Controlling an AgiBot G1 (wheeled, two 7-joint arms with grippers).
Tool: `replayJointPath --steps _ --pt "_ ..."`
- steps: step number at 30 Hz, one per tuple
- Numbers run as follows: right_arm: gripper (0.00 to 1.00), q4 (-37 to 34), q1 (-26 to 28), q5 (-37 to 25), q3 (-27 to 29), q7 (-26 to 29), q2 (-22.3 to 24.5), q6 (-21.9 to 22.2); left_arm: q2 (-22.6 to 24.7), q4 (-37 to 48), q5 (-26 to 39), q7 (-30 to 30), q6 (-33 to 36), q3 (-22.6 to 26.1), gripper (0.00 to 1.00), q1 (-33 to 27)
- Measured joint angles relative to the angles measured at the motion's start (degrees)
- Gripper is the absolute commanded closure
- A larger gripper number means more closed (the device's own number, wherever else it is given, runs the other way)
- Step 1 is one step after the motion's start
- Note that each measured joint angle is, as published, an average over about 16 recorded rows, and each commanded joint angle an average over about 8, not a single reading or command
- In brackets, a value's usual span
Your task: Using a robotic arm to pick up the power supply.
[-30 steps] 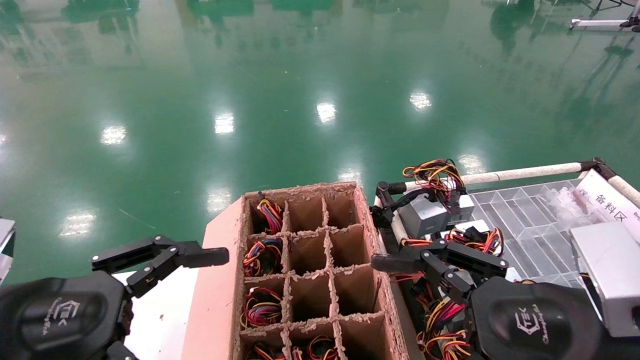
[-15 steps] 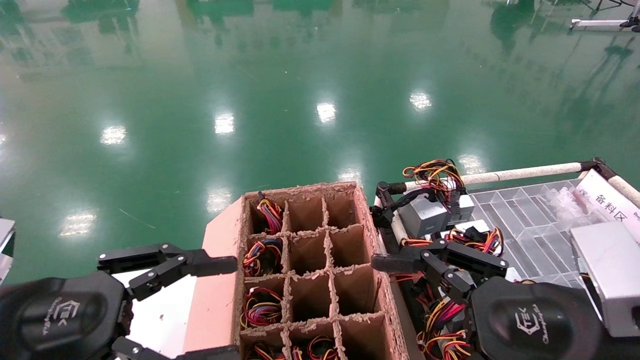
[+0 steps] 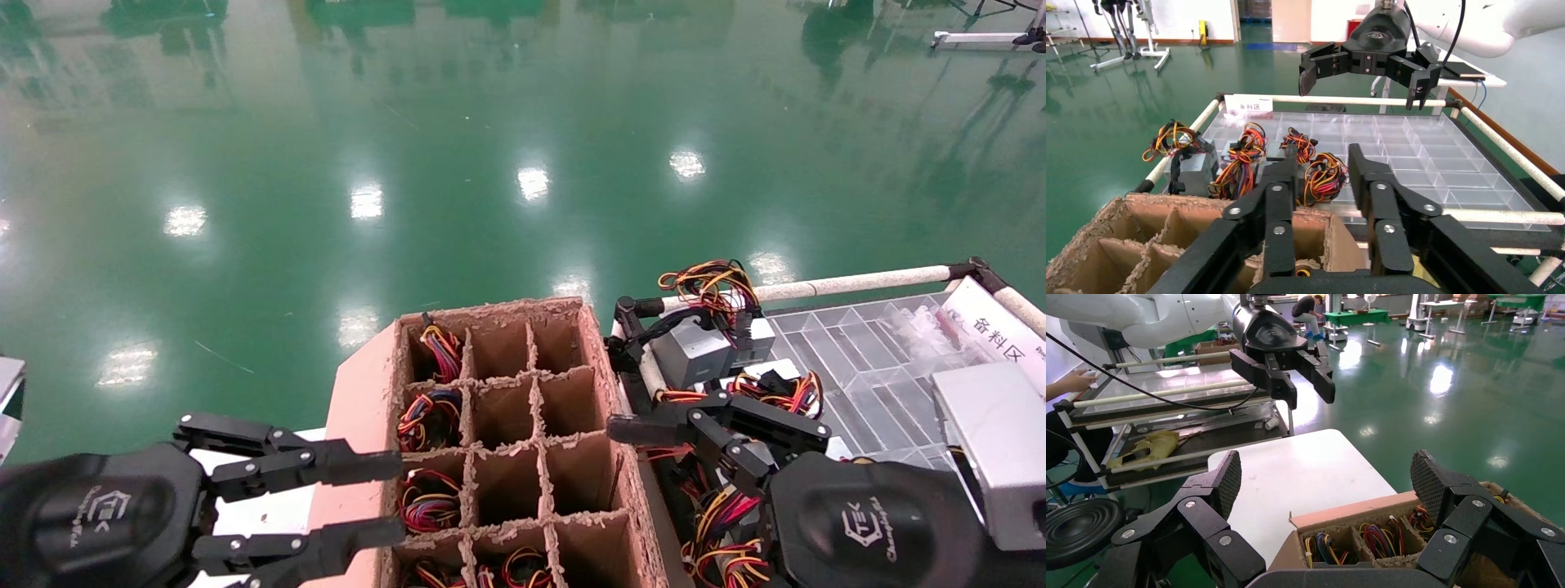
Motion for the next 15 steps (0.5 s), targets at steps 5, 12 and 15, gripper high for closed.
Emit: replayJointPath --steps 5,12,15 --pt "0.00 -0.02 -0.01 -0.02 -0.01 0.00 -0.01 0.01 0.00 0.00 0.00 0.00 0.00 0.00 1.00 0.00" --pt "0.00 -1.66 0.56 -1.82 -1.14 -0.68 -1.36 -0.14 0.00 0.00 0.00 0.00 0.00 0.00 0.49 0.00" --pt "0.00 -3.48 1.49 -3.53 -2.29 -1.31 -2.76 -0.58 0.00 0.01 0.00 0.00 0.00 0.00 0.12 0.00"
